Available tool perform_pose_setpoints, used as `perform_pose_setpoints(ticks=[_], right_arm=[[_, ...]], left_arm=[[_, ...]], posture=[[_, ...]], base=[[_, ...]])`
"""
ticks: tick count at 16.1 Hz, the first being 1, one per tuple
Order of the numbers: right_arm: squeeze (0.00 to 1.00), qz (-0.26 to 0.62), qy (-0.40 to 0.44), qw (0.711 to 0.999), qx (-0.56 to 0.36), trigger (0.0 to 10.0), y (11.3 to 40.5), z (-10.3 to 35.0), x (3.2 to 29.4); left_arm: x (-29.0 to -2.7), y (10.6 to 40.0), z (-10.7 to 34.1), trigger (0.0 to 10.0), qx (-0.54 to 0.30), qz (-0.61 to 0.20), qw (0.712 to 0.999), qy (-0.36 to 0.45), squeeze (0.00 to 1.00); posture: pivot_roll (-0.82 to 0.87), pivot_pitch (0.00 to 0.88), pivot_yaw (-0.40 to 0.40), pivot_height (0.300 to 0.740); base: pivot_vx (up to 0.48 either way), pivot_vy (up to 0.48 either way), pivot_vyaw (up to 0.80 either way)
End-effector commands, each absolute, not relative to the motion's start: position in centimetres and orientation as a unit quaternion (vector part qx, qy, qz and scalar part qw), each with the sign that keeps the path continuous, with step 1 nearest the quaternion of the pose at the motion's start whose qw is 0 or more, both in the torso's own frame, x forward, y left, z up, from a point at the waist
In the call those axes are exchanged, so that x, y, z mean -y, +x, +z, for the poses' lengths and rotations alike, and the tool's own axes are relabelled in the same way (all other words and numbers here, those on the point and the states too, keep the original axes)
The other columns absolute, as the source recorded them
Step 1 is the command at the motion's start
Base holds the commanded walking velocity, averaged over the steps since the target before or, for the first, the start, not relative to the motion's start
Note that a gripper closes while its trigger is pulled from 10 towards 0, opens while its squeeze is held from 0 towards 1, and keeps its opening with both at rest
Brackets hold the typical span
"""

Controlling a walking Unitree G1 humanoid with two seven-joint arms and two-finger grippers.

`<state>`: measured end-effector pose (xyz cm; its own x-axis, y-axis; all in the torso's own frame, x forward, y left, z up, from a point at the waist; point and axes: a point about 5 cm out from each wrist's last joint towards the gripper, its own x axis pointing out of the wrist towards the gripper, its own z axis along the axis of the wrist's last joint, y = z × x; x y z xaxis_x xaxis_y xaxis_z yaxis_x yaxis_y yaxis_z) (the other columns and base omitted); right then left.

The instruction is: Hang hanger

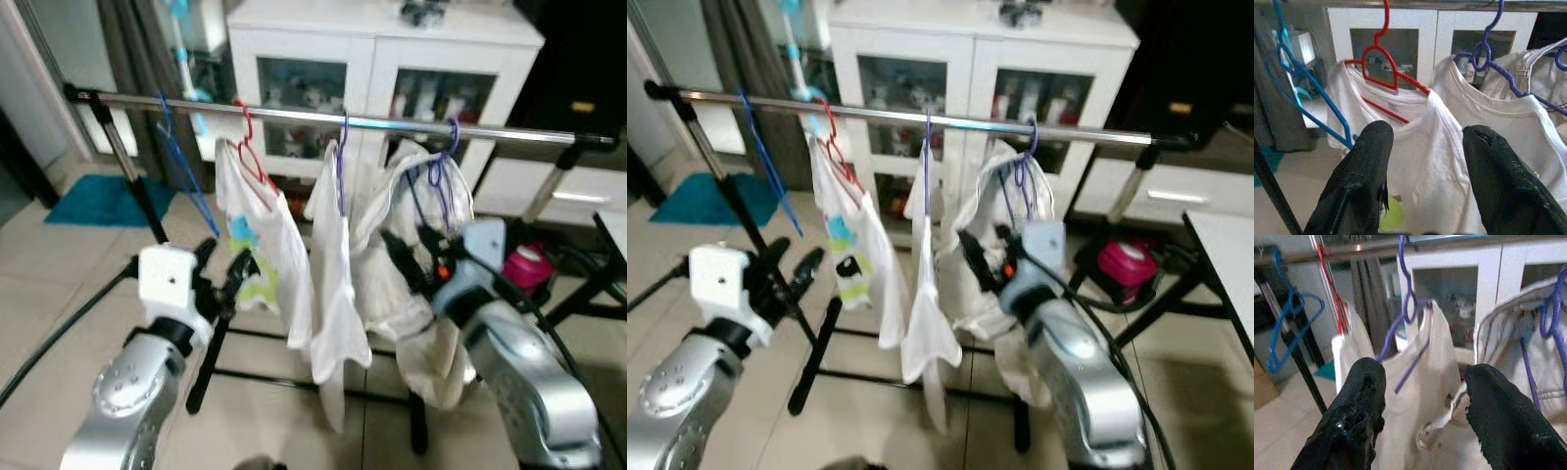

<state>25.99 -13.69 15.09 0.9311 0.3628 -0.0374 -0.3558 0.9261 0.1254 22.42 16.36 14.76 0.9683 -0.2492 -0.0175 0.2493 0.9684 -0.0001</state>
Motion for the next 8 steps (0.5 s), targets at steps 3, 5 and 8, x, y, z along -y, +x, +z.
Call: perform_pose_setpoints(ticks=[3,5,8], right_arm=[[0.00,0.158,0.042,0.986,-0.032,10.0,26.15,14.80,14.01],[0.00,0.155,0.029,0.987,-0.030,10.0,26.38,14.70,13.69],[0.00,0.148,0.034,0.988,-0.032,10.0,26.55,14.57,13.65]], left_arm=[[-16.33,23.09,14.83,10.0,-0.014,-0.125,0.992,0.016,0.00],[-16.23,23.39,14.90,10.0,-0.012,-0.126,0.992,0.013,0.00],[-15.82,23.39,14.63,10.0,-0.021,-0.131,0.991,0.014,0.00]], posture=[[-0.07,0.000,0.049,0.740],[-0.07,0.000,0.051,0.740],[-0.07,0.000,0.057,0.740]], base=[[0.000,0.314,0.00],[0.000,0.285,0.00],[0.000,0.269,0.00]])
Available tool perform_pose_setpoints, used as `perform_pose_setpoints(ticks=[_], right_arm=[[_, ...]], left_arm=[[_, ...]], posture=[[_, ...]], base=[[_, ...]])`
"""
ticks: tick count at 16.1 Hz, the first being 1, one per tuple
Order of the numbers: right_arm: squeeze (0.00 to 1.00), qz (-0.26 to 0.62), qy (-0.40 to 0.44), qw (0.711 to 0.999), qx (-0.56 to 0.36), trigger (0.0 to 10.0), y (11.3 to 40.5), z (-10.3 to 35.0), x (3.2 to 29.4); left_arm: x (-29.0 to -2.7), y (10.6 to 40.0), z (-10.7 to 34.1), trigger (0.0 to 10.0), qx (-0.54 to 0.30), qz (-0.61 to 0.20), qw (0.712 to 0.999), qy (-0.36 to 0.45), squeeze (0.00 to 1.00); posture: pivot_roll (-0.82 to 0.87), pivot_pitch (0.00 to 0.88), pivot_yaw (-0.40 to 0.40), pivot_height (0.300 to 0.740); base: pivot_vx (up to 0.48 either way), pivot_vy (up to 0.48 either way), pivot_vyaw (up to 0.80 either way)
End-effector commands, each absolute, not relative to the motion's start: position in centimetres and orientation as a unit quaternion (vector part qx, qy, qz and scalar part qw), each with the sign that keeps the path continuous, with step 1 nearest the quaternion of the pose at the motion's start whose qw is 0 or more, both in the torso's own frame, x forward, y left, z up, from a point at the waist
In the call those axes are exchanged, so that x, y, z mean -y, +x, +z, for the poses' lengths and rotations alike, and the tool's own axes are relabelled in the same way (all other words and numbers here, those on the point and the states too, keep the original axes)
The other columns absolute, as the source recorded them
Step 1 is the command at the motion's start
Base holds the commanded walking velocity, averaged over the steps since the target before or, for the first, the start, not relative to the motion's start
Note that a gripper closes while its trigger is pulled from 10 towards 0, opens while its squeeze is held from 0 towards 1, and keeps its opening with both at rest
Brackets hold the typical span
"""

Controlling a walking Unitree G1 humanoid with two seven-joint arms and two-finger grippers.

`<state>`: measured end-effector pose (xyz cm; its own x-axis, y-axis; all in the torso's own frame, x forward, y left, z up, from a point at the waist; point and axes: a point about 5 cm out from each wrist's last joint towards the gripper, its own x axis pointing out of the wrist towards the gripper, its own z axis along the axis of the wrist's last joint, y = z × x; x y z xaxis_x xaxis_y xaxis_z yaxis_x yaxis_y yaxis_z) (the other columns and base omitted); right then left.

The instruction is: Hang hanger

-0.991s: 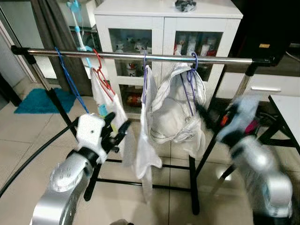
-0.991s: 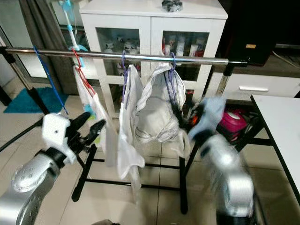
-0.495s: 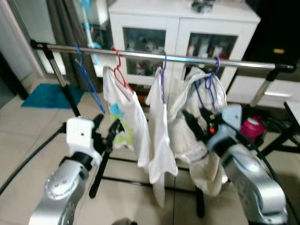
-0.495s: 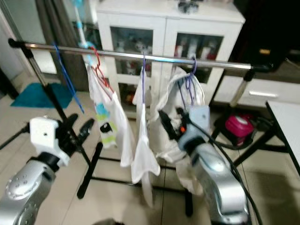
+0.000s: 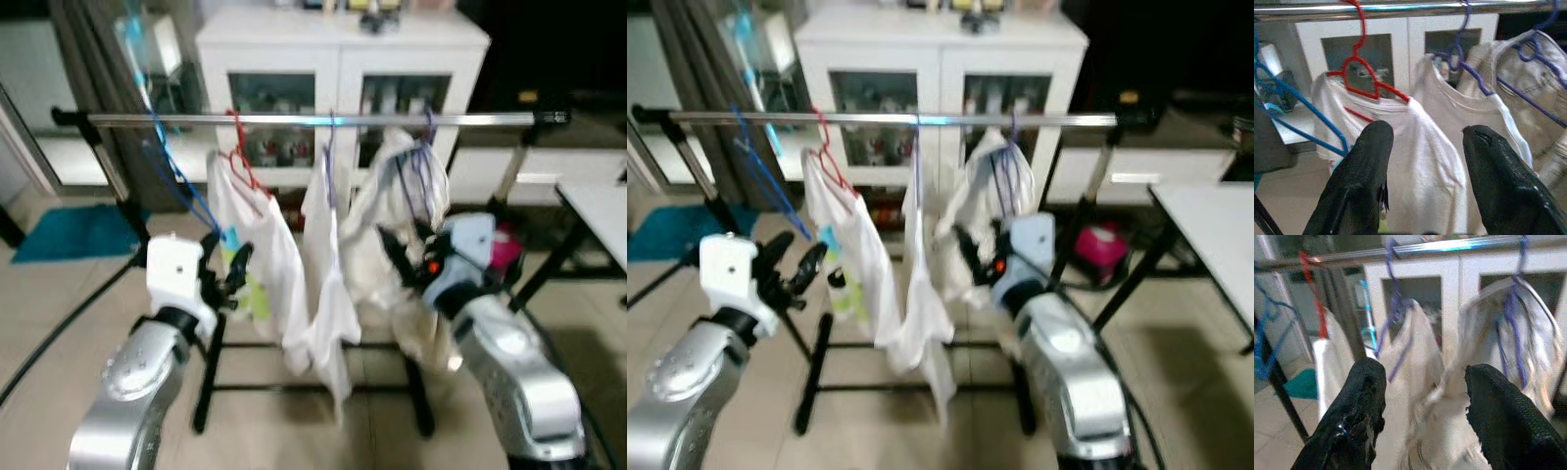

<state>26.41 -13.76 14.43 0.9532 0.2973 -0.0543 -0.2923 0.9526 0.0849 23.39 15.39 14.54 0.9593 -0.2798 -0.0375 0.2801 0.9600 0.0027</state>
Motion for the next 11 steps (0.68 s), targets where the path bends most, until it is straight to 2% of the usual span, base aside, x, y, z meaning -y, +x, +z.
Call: perform_pose_setpoints(ticks=[1,4,5,6,7,11], right_arm=[[0.00,0.137,0.045,0.989,-0.029,10.0,26.7,14.8,13.8],[0.00,0.124,0.045,0.991,-0.031,10.0,26.9,14.6,13.8],[0.00,0.121,0.046,0.991,-0.031,10.0,27.0,14.6,13.8],[0.00,0.134,0.040,0.990,-0.029,10.0,27.1,14.8,13.5],[0.00,0.147,0.033,0.988,-0.026,10.0,27.2,14.9,13.1],[0.00,0.147,0.029,0.989,-0.016,10.0,27.9,15.6,12.9]], left_arm=[[-15.6,23.4,14.9,10.0,-0.019,-0.134,0.991,0.009,0.00],[-15.8,23.2,14.3,10.0,-0.052,-0.111,0.992,-0.017,0.00],[-15.7,23.2,14.4,10.0,-0.050,-0.120,0.991,-0.020,0.25],[-15.7,23.3,14.7,10.0,-0.034,-0.116,0.993,-0.004,1.00],[-15.8,23.5,15.1,10.0,-0.017,-0.117,0.993,0.012,1.00],[-15.9,23.7,15.4,10.0,-0.017,-0.110,0.994,-0.005,1.00]], posture=[[-0.07,0.000,0.052,0.740],[-0.07,0.000,0.048,0.740],[-0.07,0.000,0.045,0.740],[-0.06,0.000,0.043,0.740],[-0.06,0.000,0.043,0.740],[-0.06,0.000,0.044,0.740]], base=[[0.000,0.000,0.00],[0.000,0.000,0.00],[0.000,0.000,0.00],[0.000,0.000,0.00],[0.000,0.000,0.00],[0.000,0.000,0.80]])
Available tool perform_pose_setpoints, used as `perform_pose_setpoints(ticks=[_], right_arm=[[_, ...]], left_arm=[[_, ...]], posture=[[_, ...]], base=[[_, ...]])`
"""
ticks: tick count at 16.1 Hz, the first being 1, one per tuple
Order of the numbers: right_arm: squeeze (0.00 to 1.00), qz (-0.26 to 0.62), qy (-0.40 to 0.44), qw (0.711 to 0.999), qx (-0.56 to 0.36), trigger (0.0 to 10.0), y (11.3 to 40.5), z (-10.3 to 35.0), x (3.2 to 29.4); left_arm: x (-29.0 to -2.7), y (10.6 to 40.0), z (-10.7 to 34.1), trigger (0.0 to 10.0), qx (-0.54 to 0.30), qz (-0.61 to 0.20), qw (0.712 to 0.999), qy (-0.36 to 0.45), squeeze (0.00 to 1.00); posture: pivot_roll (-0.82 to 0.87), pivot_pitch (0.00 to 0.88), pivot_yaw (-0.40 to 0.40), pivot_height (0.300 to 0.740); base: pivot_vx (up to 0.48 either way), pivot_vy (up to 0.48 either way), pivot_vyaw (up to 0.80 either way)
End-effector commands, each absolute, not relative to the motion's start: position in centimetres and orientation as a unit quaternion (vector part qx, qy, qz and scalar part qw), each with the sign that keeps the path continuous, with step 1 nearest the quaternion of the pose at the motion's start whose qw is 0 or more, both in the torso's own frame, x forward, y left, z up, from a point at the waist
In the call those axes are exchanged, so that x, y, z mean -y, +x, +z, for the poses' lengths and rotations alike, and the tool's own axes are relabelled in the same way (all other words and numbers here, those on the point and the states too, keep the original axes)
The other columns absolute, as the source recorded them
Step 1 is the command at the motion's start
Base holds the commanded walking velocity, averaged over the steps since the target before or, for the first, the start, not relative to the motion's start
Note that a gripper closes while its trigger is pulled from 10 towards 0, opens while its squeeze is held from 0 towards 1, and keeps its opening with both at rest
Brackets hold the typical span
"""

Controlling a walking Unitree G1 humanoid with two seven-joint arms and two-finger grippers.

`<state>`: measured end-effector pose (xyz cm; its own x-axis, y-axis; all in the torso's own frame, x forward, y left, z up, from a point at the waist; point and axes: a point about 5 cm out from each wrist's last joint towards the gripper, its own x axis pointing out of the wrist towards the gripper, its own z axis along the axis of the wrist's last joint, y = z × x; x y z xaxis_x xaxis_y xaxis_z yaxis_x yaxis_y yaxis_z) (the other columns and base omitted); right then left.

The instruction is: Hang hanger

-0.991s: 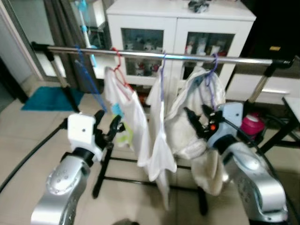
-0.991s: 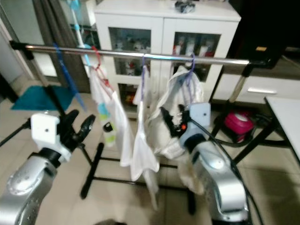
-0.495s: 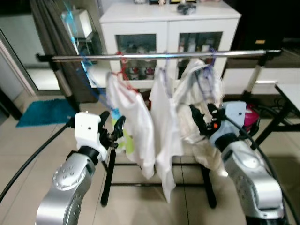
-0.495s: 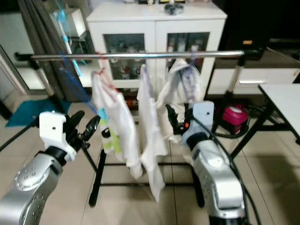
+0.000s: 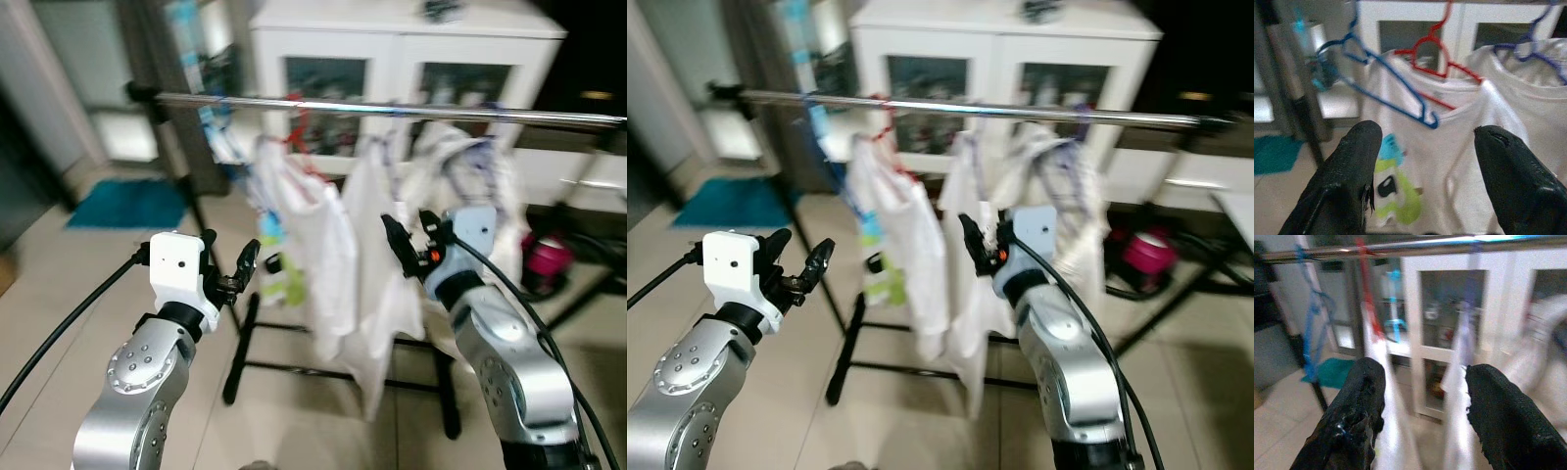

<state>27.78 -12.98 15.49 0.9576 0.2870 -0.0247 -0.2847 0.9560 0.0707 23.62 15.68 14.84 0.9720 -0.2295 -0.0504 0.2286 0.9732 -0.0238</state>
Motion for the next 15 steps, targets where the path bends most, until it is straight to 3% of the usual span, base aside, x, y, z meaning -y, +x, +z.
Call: perform_pose_setpoints(ticks=[1,8,10,15], right_arm=[[0.00,0.145,0.026,0.989,-0.011,10.0,28.08,15.83,12.88],[0.00,0.161,0.016,0.987,-0.001,10.0,28.31,16.20,12.37],[0.00,0.165,0.013,0.986,-0.004,10.0,28.45,16.07,12.23],[0.00,0.154,0.038,0.987,-0.007,10.0,28.69,15.93,12.26]], left_arm=[[-15.83,23.69,15.39,10.0,-0.014,-0.111,0.994,-0.002,1.00],[-15.79,23.74,15.38,10.0,-0.012,-0.118,0.993,0.002,1.00],[-15.79,23.72,15.48,10.0,-0.009,-0.119,0.993,0.004,1.00],[-16.01,23.72,15.53,10.0,-0.009,-0.123,0.992,0.009,1.00]], posture=[[-0.06,0.000,0.040,0.740],[-0.05,0.000,0.031,0.740],[-0.05,0.000,0.026,0.740],[-0.03,0.000,0.028,0.740]], base=[[0.000,0.000,0.80],[0.000,0.000,0.11],[0.000,0.000,0.80],[0.269,0.000,0.16]])
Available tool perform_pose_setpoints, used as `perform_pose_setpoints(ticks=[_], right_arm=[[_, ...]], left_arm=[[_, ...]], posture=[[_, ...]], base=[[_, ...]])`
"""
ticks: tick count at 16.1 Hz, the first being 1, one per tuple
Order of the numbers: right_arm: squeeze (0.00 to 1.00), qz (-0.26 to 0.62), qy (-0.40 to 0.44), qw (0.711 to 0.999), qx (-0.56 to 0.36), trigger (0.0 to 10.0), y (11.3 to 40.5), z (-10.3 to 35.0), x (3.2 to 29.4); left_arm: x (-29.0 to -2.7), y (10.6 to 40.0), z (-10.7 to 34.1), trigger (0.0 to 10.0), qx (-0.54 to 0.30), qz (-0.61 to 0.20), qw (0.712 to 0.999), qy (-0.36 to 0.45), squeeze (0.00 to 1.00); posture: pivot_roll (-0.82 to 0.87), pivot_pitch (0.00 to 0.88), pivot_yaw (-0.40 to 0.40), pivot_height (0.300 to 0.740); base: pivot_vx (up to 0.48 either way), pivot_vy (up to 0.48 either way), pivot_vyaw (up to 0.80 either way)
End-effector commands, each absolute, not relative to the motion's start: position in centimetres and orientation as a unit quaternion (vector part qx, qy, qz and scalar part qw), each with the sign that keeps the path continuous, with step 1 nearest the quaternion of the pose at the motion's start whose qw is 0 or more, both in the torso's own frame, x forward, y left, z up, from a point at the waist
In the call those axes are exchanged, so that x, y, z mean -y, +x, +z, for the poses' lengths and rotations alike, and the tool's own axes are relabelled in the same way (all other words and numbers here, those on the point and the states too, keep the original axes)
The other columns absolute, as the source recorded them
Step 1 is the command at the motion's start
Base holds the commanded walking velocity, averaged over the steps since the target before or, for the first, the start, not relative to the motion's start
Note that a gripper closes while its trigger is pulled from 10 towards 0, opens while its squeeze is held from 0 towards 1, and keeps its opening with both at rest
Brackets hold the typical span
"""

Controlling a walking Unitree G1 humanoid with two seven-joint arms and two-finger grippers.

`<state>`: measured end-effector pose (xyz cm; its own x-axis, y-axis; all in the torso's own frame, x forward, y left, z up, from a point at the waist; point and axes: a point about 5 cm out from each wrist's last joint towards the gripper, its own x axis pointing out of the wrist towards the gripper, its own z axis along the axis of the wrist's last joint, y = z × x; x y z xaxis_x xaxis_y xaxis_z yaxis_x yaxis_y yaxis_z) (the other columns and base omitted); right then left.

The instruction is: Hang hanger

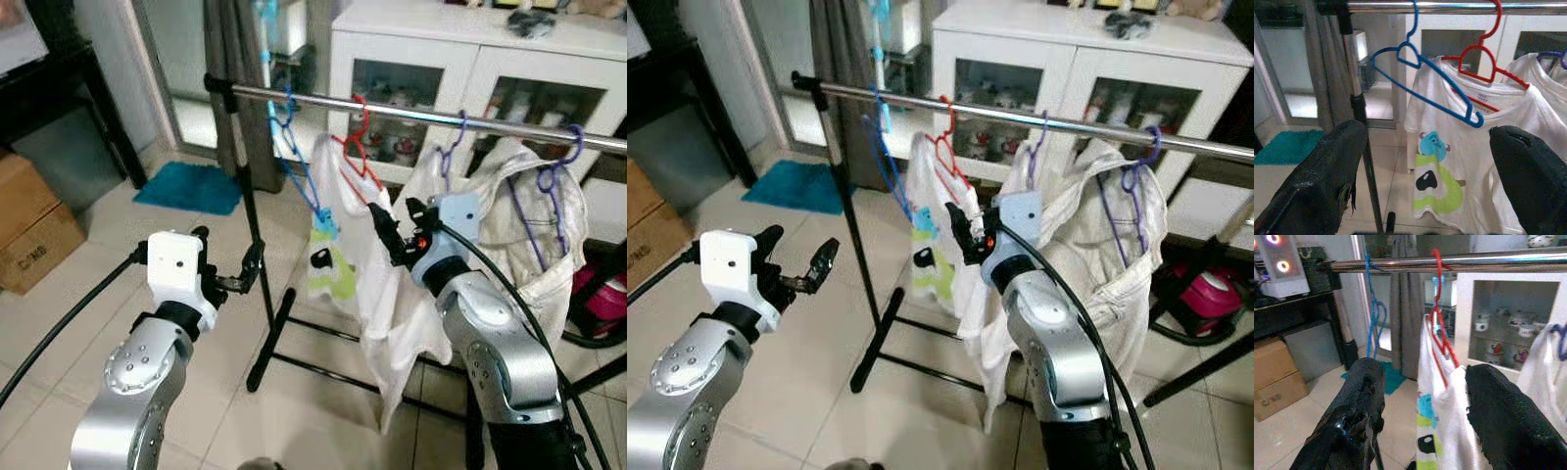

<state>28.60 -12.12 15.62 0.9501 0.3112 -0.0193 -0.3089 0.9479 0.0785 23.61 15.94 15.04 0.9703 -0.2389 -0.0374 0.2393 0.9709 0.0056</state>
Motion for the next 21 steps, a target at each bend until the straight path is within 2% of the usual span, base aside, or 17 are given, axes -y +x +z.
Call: perform_pose_setpoints(ticks=[1,6,8,10,12,21], right_arm=[[0.00,0.155,0.039,0.987,-0.009,10.0,28.6,15.8,12.2],[0.00,0.151,0.042,0.987,-0.015,10.0,28.6,15.5,12.3],[0.00,0.152,0.015,0.988,-0.018,10.0,28.6,15.5,12.5],[0.00,0.137,0.015,0.990,-0.018,10.0,28.9,15.6,12.7],[0.00,0.145,0.036,0.989,-0.010,10.0,29.0,16.0,12.5],[0.00,0.150,0.032,0.988,-0.010,10.0,29.0,16.5,12.4]], left_arm=[[-16.0,23.7,15.5,10.0,-0.010,-0.126,0.992,0.011,1.00],[-15.9,23.5,15.2,10.0,-0.016,-0.133,0.991,0.013,1.00],[-15.7,23.4,15.0,10.0,-0.021,-0.137,0.990,0.016,1.00],[-15.7,23.3,15.0,10.0,-0.022,-0.138,0.990,0.017,1.00],[-15.7,23.1,14.9,10.0,-0.025,-0.142,0.989,0.020,1.00],[-15.6,23.1,14.8,10.0,-0.030,-0.159,0.986,0.028,1.00]], posture=[[-0.03,0.000,0.027,0.740],[-0.03,0.000,0.022,0.740],[-0.03,0.000,0.014,0.740],[-0.02,0.000,0.011,0.740],[-0.02,0.000,0.010,0.740],[-0.02,0.000,0.009,0.740]], base=[[0.330,0.000,0.00],[0.352,0.000,0.00],[0.360,0.000,0.00],[0.360,0.000,0.40],[0.356,0.000,0.00],[0.360,0.000,0.00]])
